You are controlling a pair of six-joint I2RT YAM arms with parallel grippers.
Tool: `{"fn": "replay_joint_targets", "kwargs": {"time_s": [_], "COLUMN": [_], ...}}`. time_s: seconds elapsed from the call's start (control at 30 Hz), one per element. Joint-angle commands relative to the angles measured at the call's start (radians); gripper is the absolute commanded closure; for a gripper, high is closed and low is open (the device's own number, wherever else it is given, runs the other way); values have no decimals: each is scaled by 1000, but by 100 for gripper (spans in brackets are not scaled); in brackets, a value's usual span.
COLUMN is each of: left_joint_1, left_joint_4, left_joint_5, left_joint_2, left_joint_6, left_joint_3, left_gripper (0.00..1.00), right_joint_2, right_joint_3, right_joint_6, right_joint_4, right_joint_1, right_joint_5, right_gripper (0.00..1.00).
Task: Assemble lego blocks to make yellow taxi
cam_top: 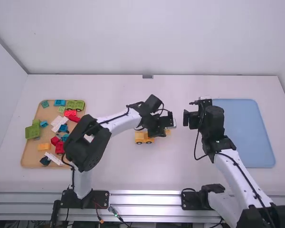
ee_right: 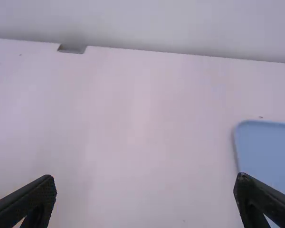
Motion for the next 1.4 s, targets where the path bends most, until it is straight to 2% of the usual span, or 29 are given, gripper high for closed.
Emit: {"fn": "replay_joint_targets", "kwargs": {"time_s": [0.0, 0.2, 0.37, 0.53, 0.77, 0.9, 0.93, 1.0, 1.03, 1.13, 1.17, 1.2, 1.37], "left_joint_1": [-21, -60, -66, -65, -69, -62, -60, -61, -63, -68, -68, -68, -58], "left_joint_4": [-26, 23, 73, 116, 151, 159, 163, 163, 162, 163, 163, 158, 94], "left_joint_5": [-26, -71, -83, -175, -171, -174, -172, -172, -174, -171, -171, -171, -169], "left_joint_2": [47, 101, 105, 108, 111, 113, 114, 116, 116, 116, 116, 116, 78], "left_joint_6": [28, 33, 28, 15, 14, 14, 15, 15, 15, 19, 18, 17, 18], "left_joint_3": [50, 43, 17, -21, -59, -59, -58, -58, -58, -58, -54, -48, 6], "left_gripper": [86, 84, 81, 79, 80, 77, 71, 48, 40, 32, 5, 1, 1], "right_joint_2": [-47, -61, -33, -10, -5, -5, -5, -5, -5, -5, -5, -5, -5], "right_joint_3": [-10, -10, -10, -10, -10, -10, -10, -10, -10, -10, -10, -10, -10], "right_joint_6": [28, 76, 75, 76, 76, 76, 75, 76, 76, 76, 75, 73, 30], "right_joint_4": [-25, -57, -45, -29, -23, -23, -23, -23, -23, -24, -24, -24, -21], "right_joint_1": [-1, 0, 1, 0, 0, 1, 0, 2, 2, 1, 1, 1, 1], "right_joint_5": [79, 163, 159, 159, 156, 156, 156, 156, 156, 155, 156, 156, 156], "right_gripper": [1, 1, 1, 1, 1, 1, 1, 1, 1, 1, 1, 1, 1]}}
